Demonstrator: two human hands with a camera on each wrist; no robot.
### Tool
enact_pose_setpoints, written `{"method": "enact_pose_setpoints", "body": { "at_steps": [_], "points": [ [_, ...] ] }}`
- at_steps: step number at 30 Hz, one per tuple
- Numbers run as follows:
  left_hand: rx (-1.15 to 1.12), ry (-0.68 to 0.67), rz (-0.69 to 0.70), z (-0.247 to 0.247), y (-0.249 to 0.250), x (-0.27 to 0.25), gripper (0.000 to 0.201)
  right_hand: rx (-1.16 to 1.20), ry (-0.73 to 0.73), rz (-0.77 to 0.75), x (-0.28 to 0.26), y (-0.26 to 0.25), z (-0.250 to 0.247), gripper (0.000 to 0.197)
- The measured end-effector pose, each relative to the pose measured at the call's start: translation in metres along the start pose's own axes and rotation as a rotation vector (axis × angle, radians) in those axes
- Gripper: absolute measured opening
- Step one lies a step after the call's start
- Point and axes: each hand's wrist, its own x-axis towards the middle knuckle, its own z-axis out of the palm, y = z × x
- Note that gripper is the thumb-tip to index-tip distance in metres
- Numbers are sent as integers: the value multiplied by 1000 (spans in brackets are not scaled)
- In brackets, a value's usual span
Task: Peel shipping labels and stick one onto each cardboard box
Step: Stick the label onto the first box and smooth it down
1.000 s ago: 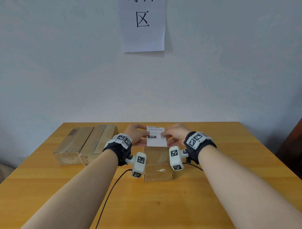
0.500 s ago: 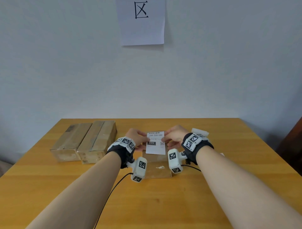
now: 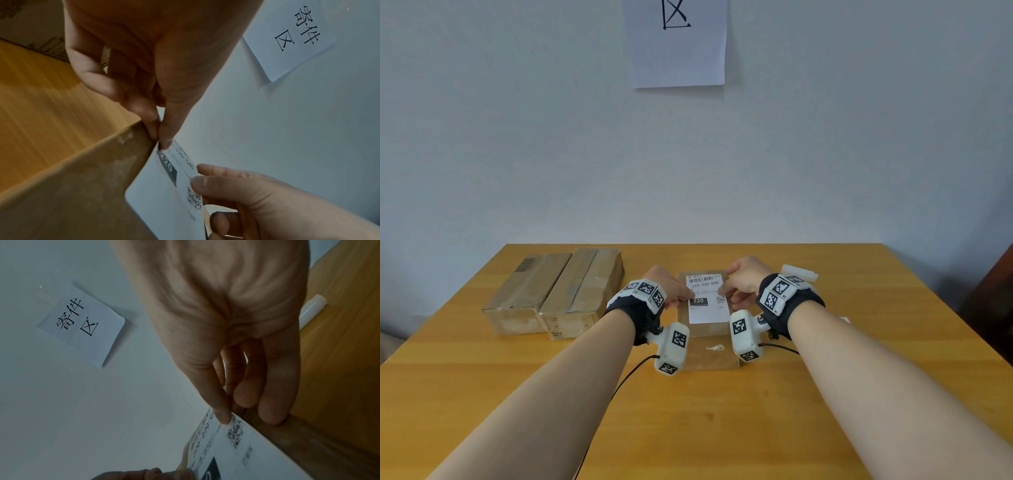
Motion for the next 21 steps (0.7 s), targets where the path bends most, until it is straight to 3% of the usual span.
{"method": "enact_pose_setpoints", "body": {
  "at_steps": [9,21],
  "points": [
    [11,13,1,2,1,-1,33,-52,3,1,0,-4,3,38],
    [56,30,2,2,4,-1,27,-55,6,10,-4,-6,3,59]
  ]
}}
